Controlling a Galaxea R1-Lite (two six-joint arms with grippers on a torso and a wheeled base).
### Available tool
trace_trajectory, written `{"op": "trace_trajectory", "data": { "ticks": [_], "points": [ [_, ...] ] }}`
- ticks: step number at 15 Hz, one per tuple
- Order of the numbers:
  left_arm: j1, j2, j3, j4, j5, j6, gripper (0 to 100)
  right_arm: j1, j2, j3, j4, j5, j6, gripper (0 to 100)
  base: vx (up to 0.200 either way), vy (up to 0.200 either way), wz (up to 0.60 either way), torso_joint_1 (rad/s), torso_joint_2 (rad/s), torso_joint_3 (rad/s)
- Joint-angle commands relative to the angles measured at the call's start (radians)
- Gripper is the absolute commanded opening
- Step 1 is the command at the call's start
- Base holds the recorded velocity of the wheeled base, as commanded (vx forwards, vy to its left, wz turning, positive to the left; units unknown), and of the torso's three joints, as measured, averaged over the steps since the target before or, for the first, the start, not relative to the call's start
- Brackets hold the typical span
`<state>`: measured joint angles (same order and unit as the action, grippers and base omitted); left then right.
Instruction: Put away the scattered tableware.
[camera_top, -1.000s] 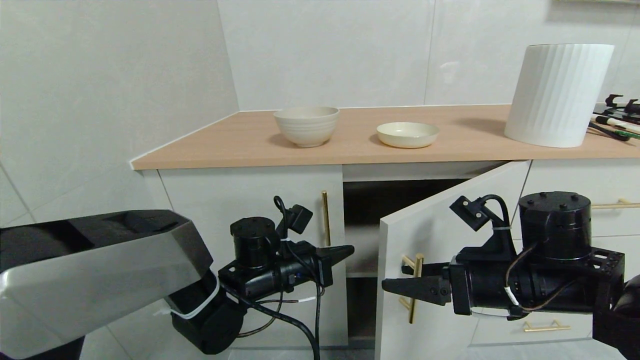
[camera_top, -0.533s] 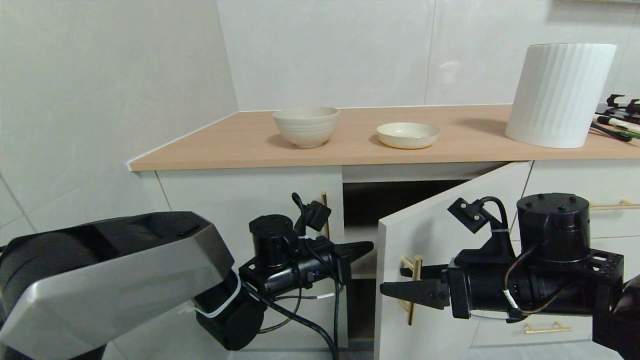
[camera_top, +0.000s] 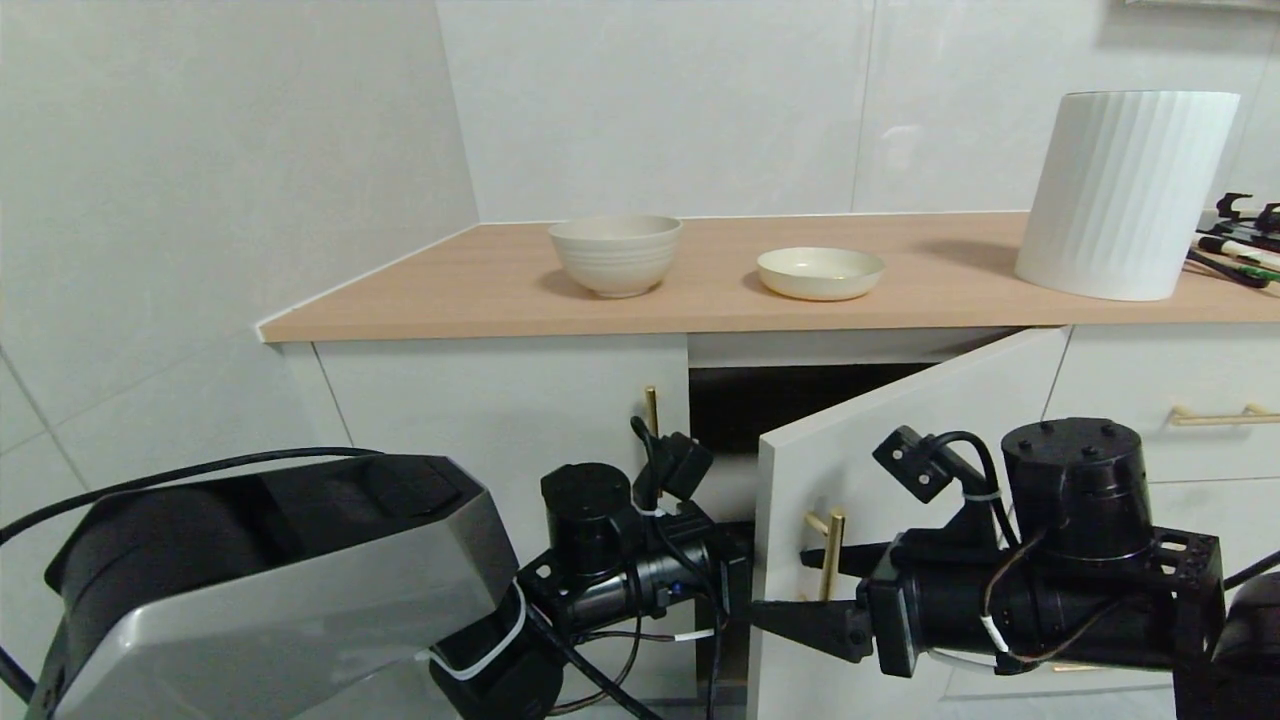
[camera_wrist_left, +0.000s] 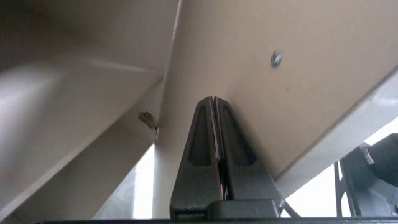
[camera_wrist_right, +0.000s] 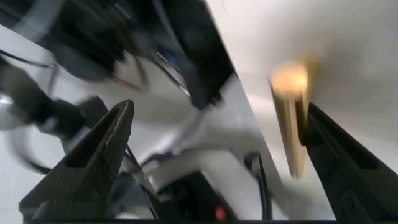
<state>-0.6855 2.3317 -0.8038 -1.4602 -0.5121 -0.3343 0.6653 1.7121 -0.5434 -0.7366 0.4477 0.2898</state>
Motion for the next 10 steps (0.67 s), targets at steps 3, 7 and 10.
{"op": "trace_trajectory", "data": {
  "ticks": [3,7,10],
  "points": [
    [-0.002,-0.005,-0.009,0.001,0.0,0.0,0,-0.046,-0.006,0.01,-0.01,-0.027,-0.008,100,0.0,0.0,0.0,0.0,0.0,0.0],
    [-0.002,0.0,-0.026,0.004,-0.002,-0.002,0,-0.098,-0.129,0.057,0.0,-0.026,-0.008,100,0.0,0.0,0.0,0.0,0.0,0.0],
    [-0.002,0.001,-0.034,0.011,-0.002,-0.002,0,-0.107,-0.18,0.157,0.003,-0.027,-0.008,100,0.0,0.0,0.0,0.0,0.0,0.0]
  ]
}}
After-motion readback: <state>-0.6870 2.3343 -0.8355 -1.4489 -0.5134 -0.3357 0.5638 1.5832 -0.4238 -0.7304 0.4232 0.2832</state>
